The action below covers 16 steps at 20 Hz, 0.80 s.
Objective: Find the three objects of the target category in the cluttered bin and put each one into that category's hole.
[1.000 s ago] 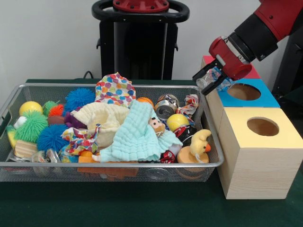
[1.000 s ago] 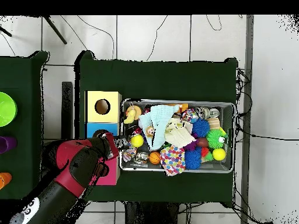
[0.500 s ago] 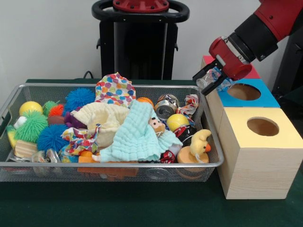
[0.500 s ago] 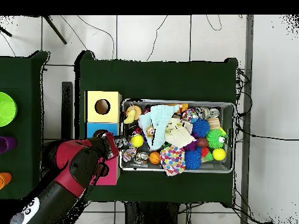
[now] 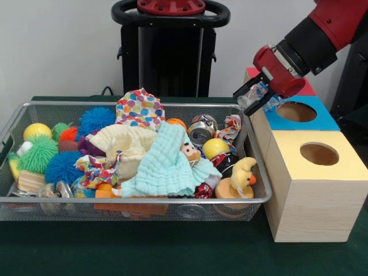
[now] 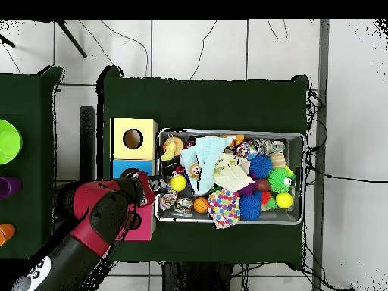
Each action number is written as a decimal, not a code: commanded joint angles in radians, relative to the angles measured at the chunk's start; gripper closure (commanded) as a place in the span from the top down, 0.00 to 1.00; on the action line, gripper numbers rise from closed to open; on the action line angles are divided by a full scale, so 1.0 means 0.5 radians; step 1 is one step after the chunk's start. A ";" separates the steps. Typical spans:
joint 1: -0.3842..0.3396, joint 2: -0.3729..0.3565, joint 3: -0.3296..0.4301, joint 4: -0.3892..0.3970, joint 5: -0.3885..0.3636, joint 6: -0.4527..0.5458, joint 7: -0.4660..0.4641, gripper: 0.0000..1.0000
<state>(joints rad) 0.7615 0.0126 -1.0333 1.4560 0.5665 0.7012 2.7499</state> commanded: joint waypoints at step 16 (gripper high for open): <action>-0.007 0.133 0.137 -0.200 0.118 0.258 0.745 0.00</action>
<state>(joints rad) 0.7660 0.0258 -1.0447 1.4531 0.5803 0.7026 2.8140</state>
